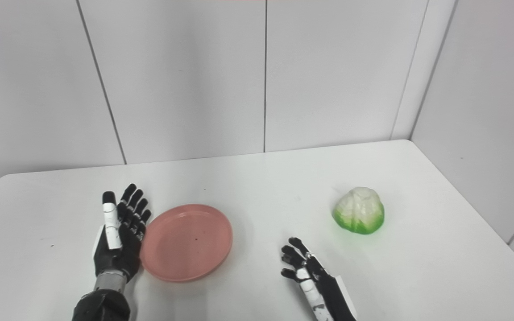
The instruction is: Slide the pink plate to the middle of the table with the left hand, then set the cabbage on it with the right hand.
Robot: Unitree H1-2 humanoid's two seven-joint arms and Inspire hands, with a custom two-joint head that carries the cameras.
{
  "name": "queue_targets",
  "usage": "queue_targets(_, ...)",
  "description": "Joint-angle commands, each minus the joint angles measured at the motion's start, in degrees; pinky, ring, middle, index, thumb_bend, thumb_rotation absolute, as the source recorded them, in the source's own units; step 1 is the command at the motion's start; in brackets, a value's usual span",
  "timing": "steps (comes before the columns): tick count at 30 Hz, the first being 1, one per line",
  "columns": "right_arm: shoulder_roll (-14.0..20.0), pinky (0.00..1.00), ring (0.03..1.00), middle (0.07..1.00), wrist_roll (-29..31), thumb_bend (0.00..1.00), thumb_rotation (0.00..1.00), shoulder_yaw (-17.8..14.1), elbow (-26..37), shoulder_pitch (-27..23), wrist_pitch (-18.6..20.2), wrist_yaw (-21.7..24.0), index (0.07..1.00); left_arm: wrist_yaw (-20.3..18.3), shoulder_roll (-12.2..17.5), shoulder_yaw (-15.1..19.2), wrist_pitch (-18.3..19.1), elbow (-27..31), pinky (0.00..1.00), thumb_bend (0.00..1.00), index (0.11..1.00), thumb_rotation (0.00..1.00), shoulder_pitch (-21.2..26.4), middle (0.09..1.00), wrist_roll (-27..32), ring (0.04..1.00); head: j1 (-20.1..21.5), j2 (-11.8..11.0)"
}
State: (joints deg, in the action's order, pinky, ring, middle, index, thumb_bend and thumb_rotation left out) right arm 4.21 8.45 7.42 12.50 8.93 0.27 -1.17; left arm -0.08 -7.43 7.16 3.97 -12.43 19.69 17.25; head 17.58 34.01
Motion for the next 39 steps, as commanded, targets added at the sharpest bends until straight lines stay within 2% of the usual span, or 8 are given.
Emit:
queue_targets(1, -4.26, 0.79, 0.852, 0.868, -2.46, 0.87, 0.83, 0.96, 0.34, 0.85, -1.86, -0.75, 0.890, -0.54, -0.31, -0.40, 0.55, 0.97, 1.00, 0.91, 0.888, 0.90, 2.40, 0.961, 0.43, 0.984, -0.02, 0.00)
queue_targets(7, -3.77, 0.77, 0.847, 0.878, -6.26, 0.90, 0.80, 1.82, 1.41, 0.48, -5.04, -1.76, 0.895, -1.17, -0.20, -0.60, 0.45, 0.39, 1.00, 0.90, 0.880, 0.90, 2.27, 0.957, 0.72, 0.985, 0.70, 0.13)
queue_targets(11, -3.37, 0.76, 0.845, 0.869, -7.62, 0.86, 0.80, 1.91, 2.11, 0.25, -6.12, -2.21, 0.888, -1.95, 0.07, -0.79, -0.33, -0.20, 1.00, 0.91, 0.885, 0.91, 2.56, 0.955, 0.53, 0.984, 0.75, -0.14)
queue_targets(33, -3.30, 0.75, 0.829, 0.855, -6.01, 0.88, 0.78, 2.21, 0.19, 0.52, -4.93, -1.62, 0.880, -1.46, 1.10, 1.39, -1.53, 1.48, 1.00, 0.92, 0.864, 0.90, 4.52, 0.928, 1.34, 0.961, 0.49, -0.42)
queue_targets(39, -3.23, 0.74, 0.827, 0.855, -6.20, 0.87, 0.78, 2.44, 0.41, 0.68, -4.73, -1.64, 0.882, -1.80, 2.72, 1.93, -2.22, 0.01, 1.00, 0.92, 0.875, 0.90, 5.17, 0.930, 1.20, 0.956, 0.61, -0.28)
